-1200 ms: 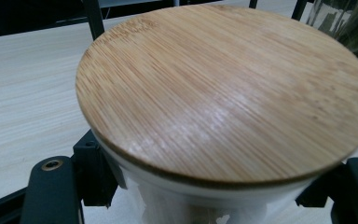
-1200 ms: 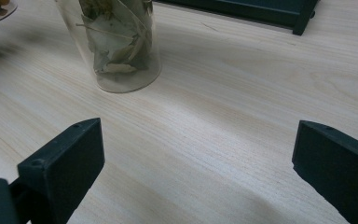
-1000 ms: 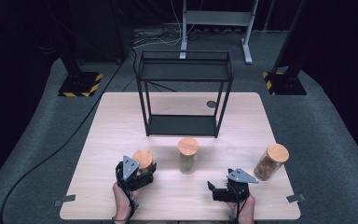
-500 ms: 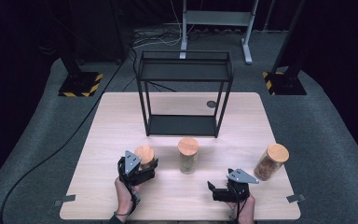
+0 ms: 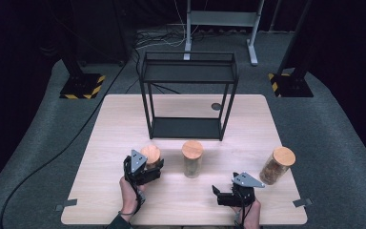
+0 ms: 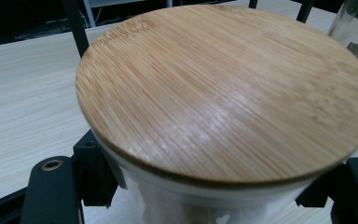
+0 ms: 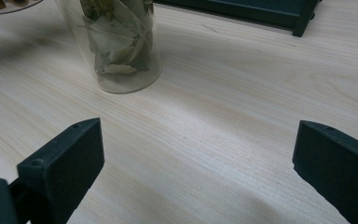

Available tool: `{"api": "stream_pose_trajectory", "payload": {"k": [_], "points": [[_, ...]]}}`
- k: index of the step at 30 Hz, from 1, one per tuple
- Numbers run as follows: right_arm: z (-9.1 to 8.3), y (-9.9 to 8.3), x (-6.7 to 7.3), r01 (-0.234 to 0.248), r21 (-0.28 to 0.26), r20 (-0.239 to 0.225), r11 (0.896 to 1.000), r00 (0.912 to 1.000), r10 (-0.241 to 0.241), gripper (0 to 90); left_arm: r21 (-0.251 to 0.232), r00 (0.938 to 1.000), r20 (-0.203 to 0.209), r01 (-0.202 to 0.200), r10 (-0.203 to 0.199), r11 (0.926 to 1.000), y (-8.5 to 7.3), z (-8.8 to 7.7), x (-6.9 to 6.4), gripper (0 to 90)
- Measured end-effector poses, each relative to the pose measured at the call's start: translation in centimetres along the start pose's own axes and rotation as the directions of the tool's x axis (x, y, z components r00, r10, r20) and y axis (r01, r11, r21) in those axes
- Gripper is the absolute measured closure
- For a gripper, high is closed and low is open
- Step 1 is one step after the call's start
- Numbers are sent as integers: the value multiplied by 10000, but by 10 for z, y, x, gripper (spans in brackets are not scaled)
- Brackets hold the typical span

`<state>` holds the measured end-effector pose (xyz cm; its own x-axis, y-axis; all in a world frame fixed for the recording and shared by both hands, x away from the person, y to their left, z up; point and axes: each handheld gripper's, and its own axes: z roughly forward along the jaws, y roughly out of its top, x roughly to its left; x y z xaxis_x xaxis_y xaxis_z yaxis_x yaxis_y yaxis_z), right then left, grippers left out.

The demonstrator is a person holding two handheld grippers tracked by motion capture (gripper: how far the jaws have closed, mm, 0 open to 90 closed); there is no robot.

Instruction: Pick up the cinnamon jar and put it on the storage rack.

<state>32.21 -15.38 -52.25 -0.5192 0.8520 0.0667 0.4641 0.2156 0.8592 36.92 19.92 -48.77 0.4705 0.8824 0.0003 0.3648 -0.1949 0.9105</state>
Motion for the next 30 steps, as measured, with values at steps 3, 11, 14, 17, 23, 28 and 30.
{"api": "stream_pose_trajectory", "payload": {"k": [3, 11, 14, 17, 23, 28, 30], "points": [[0, 0, 0, -15, 3, -17, 10000, 10000, 15, 14, 54, 10000, 38, -15, 15, 10000, 1, 3, 0, 256], [0, 0, 0, -24, 7, 7, 10000, 10000, 24, 14, 65, 10000, 85, -33, 32, 10000, 5, 8, 0, 256], [0, 0, 0, 9, -1, -9, 10000, 10000, -9, 14, 73, 9999, 106, -40, 40, 10000, 5, 11, 1, 257], [0, 0, 0, -14, 9, -17, 10000, 10000, 14, 14, 112, 9999, 139, 31, -33, 9999, 6, 15, 2, 256], [0, 0, 0, -8, 6, -16, 10000, 10000, 8, 14, 106, 9999, 142, -10, 9, 9999, 8, 20, 1, 256], [0, 0, 0, 2, 15, -15, 10000, 10000, -2, 14, 177, 9998, 190, 25, -28, 9998, 9, 24, 1, 257], [0, 0, 0, -16, 21, -18, 10000, 10000, 16, 14, 188, 9998, 199, 29, -33, 9998, 10, 26, 1, 257]]}}
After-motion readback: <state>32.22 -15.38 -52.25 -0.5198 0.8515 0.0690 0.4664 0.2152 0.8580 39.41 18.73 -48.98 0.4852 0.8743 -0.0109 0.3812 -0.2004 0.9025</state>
